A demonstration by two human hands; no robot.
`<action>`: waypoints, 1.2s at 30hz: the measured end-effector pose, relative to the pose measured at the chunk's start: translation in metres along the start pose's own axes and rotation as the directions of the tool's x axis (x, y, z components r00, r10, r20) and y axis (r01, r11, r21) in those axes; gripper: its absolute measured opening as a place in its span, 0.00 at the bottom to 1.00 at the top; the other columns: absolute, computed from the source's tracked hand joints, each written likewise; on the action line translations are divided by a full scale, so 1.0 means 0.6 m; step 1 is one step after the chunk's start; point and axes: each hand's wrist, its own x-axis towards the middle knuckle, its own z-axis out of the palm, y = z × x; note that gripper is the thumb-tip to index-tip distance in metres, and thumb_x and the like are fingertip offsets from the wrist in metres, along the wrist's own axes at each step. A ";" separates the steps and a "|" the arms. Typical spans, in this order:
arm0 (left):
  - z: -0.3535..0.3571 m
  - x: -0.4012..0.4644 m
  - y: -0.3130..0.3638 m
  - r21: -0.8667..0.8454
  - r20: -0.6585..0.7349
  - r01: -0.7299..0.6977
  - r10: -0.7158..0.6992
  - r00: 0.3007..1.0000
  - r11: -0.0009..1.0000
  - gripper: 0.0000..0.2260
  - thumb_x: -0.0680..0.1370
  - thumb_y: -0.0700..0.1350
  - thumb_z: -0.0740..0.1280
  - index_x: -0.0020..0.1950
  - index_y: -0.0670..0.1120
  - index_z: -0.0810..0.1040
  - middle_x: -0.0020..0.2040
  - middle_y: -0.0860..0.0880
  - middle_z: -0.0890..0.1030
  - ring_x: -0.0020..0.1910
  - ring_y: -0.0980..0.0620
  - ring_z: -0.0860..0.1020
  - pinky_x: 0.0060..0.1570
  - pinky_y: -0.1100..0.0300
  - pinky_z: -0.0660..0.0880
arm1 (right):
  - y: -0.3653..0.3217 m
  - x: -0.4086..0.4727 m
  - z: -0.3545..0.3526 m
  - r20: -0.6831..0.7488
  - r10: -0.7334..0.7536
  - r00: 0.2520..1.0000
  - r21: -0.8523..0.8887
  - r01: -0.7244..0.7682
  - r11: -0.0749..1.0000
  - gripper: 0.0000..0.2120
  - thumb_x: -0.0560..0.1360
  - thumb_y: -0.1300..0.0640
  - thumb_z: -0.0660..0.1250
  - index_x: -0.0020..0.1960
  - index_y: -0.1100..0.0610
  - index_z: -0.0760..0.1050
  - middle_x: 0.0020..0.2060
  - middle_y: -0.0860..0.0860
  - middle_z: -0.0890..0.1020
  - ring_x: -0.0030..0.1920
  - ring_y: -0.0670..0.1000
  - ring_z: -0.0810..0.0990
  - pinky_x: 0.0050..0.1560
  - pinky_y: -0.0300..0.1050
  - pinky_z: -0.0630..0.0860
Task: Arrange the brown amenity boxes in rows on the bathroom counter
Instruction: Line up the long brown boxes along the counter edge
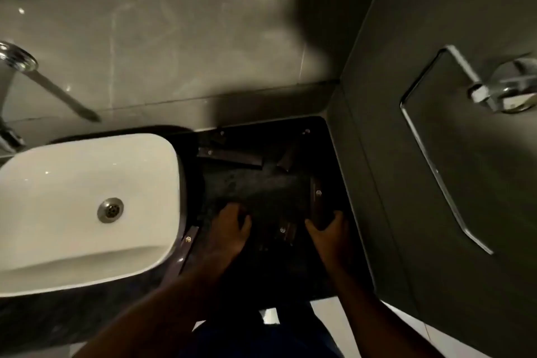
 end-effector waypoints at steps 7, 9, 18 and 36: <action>0.035 0.245 0.221 0.080 0.091 -0.241 0.234 0.968 0.967 0.17 0.79 0.48 0.66 0.65 0.42 0.74 0.62 0.40 0.77 0.60 0.40 0.77 0.59 0.46 0.76 | 0.026 0.037 -0.003 0.002 -0.072 0.997 -0.094 0.072 0.993 0.28 0.65 0.46 0.75 0.62 0.52 0.72 0.56 0.57 0.78 0.54 0.60 0.79 0.50 0.51 0.74; 0.054 0.295 0.260 0.146 0.124 -0.220 0.203 0.971 0.965 0.21 0.76 0.47 0.68 0.67 0.41 0.71 0.65 0.38 0.74 0.64 0.37 0.74 0.61 0.43 0.75 | 0.036 0.042 -0.008 0.003 -0.104 0.995 -0.137 0.104 0.985 0.24 0.65 0.46 0.75 0.57 0.53 0.75 0.52 0.55 0.79 0.51 0.58 0.80 0.47 0.46 0.71; 0.085 0.320 0.261 0.132 0.116 -0.038 0.023 0.993 0.991 0.21 0.73 0.55 0.69 0.58 0.41 0.79 0.57 0.38 0.81 0.57 0.35 0.80 0.53 0.45 0.80 | 0.068 0.035 -0.035 -0.009 -0.125 0.992 -0.229 0.119 0.966 0.21 0.63 0.44 0.74 0.50 0.55 0.78 0.46 0.53 0.81 0.46 0.57 0.81 0.42 0.43 0.71; 0.020 -0.177 -0.148 -0.256 -0.061 0.426 -0.455 0.889 0.868 0.21 0.68 0.54 0.77 0.56 0.46 0.81 0.50 0.49 0.84 0.49 0.50 0.81 0.49 0.58 0.76 | 0.011 -0.120 0.163 0.527 -0.218 0.821 -0.313 0.426 0.849 0.27 0.61 0.41 0.76 0.51 0.53 0.71 0.48 0.54 0.82 0.46 0.54 0.81 0.43 0.43 0.74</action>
